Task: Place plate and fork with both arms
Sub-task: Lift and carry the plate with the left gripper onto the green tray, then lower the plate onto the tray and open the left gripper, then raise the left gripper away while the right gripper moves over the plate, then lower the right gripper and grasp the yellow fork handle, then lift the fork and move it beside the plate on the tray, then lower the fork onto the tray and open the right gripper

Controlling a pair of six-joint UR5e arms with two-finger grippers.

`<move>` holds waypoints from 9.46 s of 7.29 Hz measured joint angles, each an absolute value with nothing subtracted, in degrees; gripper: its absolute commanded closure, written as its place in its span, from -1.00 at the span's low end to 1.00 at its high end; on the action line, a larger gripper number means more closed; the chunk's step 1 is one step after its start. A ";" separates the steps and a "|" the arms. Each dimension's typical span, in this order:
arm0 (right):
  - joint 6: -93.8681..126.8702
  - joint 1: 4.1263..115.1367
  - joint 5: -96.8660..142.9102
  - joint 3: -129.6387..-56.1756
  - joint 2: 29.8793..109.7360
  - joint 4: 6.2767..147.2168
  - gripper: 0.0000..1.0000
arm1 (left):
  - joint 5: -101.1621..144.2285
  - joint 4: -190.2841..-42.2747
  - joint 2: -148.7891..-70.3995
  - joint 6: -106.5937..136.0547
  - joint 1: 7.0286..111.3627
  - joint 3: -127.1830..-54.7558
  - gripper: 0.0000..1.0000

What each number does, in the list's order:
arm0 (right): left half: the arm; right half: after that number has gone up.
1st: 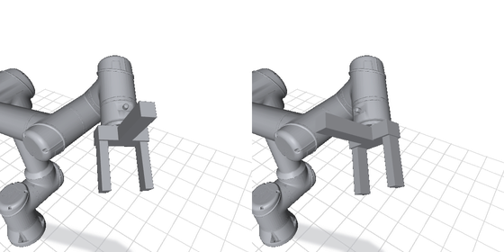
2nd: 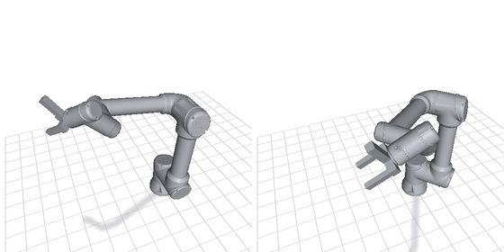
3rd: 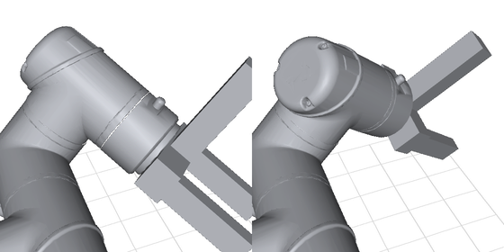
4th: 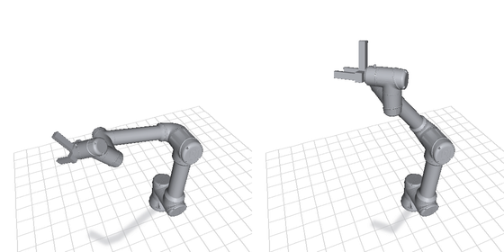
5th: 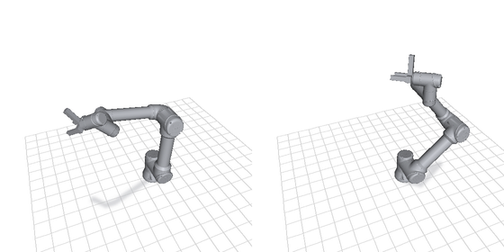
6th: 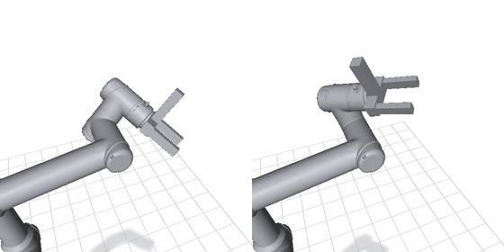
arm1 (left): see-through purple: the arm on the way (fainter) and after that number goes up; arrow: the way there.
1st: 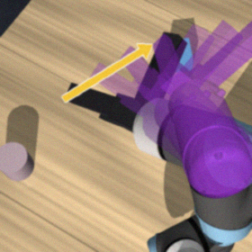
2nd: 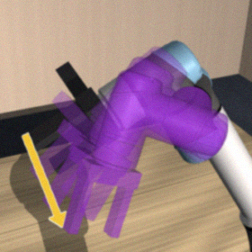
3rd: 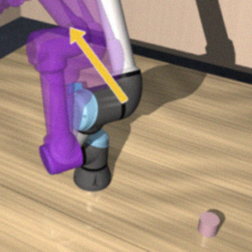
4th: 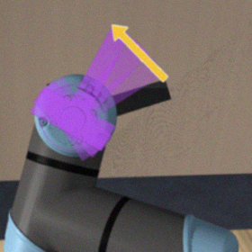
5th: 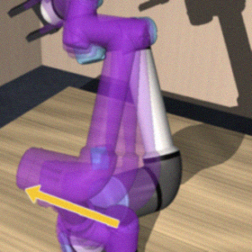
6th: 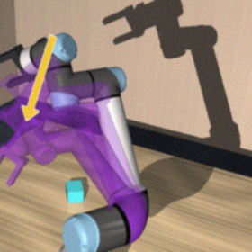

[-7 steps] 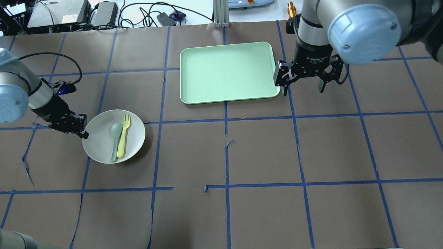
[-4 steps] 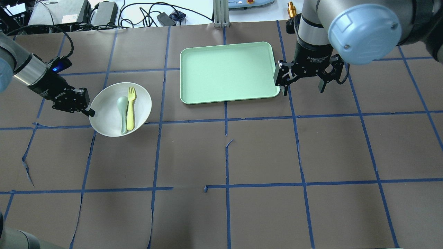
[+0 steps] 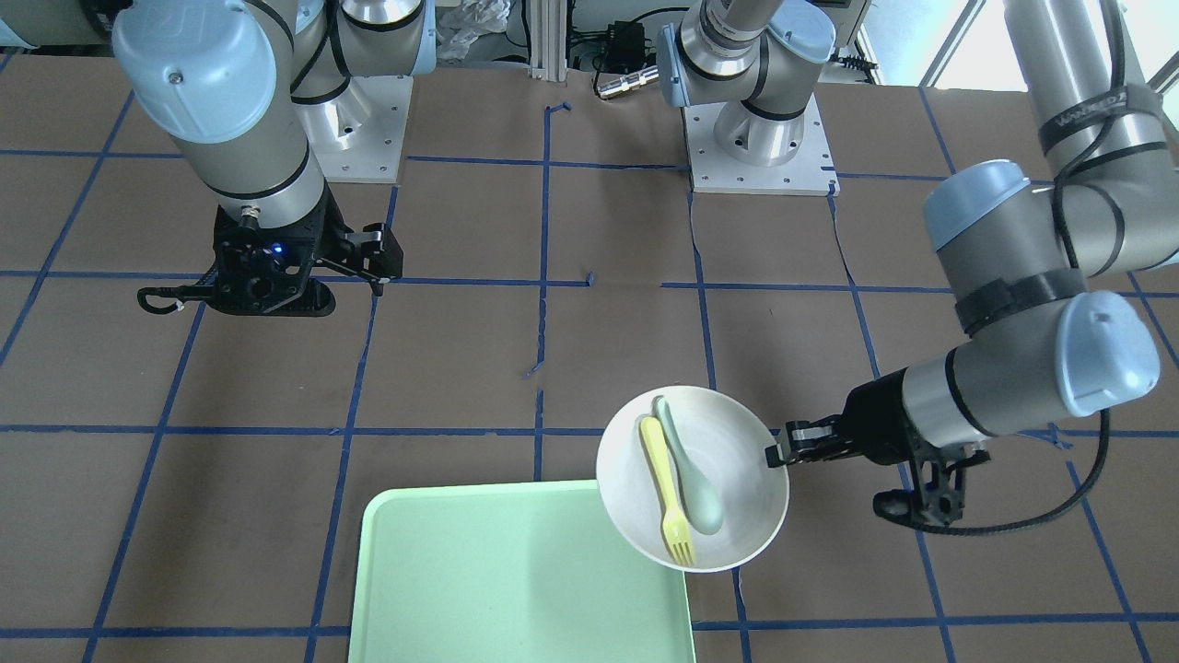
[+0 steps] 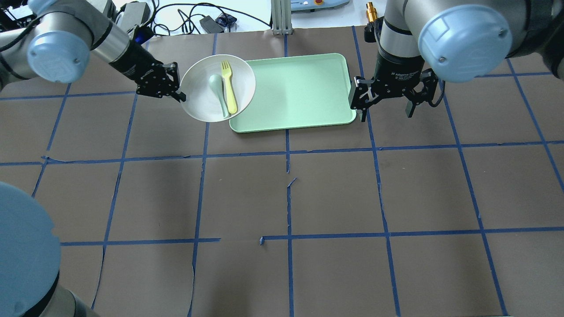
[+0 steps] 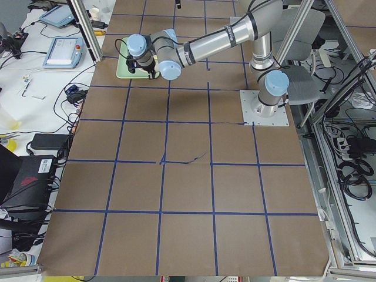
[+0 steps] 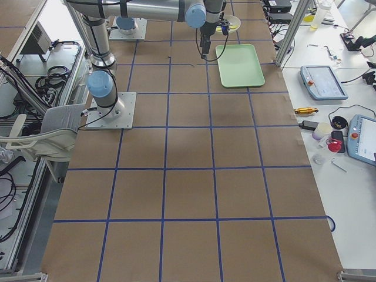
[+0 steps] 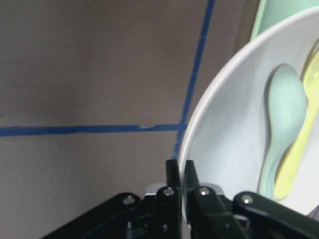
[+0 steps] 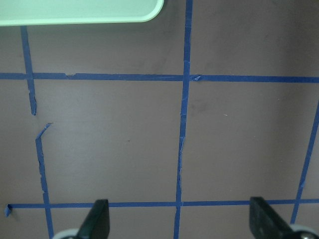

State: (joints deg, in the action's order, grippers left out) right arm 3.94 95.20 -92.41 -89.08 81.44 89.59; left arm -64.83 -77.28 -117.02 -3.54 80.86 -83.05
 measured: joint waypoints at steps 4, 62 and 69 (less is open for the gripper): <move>4.30 95.24 -92.18 -89.18 81.39 89.36 -1.00 | -61.99 -63.74 -129.39 3.74 88.88 -76.29 1.00; 2.09 95.62 -82.75 -74.39 47.43 122.66 1.00 | -89.30 -92.87 -107.20 0.28 89.11 -85.65 -1.00; 2.30 95.09 -88.58 -78.32 56.37 114.40 -1.00 | -89.42 -91.47 -106.66 0.80 89.04 -85.22 -1.00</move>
State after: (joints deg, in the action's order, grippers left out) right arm 2.30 95.09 -88.58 -78.32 56.37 114.40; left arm -89.42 -91.47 -106.66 0.80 89.04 -85.22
